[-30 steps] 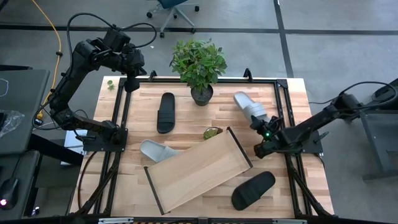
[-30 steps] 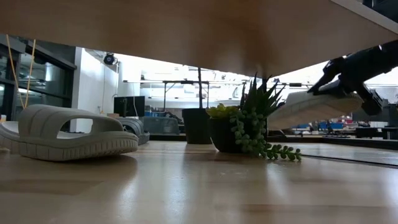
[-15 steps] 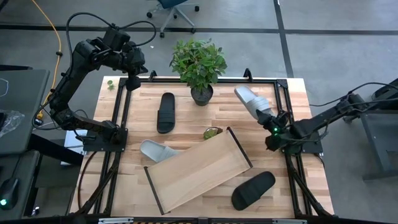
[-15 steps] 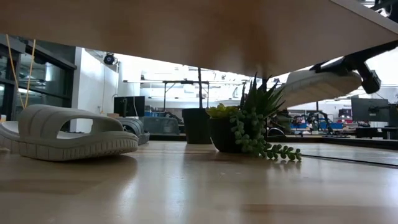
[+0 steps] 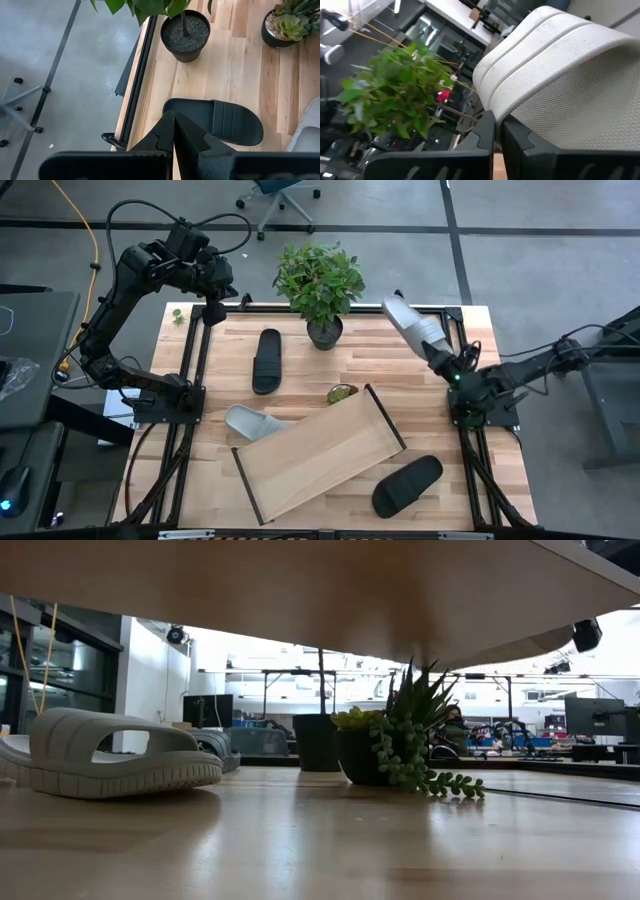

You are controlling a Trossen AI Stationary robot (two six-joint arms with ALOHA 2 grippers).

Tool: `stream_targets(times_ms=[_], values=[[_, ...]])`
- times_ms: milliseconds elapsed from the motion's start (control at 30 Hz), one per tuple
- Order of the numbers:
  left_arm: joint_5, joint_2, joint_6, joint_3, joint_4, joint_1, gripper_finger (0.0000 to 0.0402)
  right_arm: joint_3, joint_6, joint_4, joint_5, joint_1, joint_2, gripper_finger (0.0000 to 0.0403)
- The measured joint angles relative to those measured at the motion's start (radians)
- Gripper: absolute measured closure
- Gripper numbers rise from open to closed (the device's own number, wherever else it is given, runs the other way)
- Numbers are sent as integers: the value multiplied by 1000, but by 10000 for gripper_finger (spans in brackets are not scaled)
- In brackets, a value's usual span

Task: Pick and place slides into the shelf
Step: Put the right gray slipper on the shelf

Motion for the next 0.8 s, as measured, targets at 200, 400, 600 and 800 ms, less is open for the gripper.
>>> stream_targets(times_ms=[200, 400, 600, 800], values=[[0, 0, -6, 0, 0, 0, 401, 0, -259, 174, -48, -39, -63, 403], [0, 0, -49, 0, 0, 0, 401, 0, -381, 239, -100, -62, -103, 403], [0, 0, -82, 0, 0, 0, 401, 68, -494, 231, -125, -66, -105, 403], [-3, 0, -117, 0, 0, 0, 401, 191, -618, 149, -149, -66, -105, 403]])
